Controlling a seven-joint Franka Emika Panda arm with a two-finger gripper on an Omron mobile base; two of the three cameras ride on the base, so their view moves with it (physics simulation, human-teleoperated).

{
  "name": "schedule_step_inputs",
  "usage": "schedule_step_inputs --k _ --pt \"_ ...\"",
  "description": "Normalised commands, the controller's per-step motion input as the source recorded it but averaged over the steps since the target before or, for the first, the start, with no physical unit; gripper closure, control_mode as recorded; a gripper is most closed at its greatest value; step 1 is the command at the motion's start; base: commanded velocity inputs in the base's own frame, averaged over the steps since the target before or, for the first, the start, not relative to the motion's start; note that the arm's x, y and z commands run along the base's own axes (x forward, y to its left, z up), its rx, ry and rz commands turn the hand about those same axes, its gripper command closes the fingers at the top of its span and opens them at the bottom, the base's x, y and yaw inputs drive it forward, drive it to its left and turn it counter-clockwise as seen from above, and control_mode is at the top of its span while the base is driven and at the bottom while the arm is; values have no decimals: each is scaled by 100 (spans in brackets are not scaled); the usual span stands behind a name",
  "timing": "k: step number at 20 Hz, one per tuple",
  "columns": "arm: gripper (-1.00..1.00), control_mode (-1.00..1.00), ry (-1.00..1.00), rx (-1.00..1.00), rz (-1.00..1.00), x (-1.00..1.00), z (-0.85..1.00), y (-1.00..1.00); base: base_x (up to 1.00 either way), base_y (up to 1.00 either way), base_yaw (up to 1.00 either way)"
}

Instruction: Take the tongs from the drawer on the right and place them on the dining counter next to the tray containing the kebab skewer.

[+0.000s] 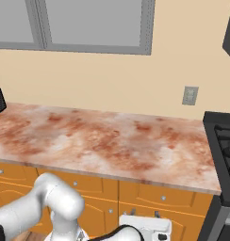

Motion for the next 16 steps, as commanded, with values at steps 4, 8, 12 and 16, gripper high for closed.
schedule_step_inputs --k 4,8,12,16 --pt "-100 -100 0 0 0 45 -13 0 0 0 0" --pt "-100 -100 0 0 0 44 -20 0 0 0 0" --pt "-100 -100 0 0 0 46 -24 -1 0 0 0" --pt "-100 -100 0 0 1 49 -38 -12 0 0 0"
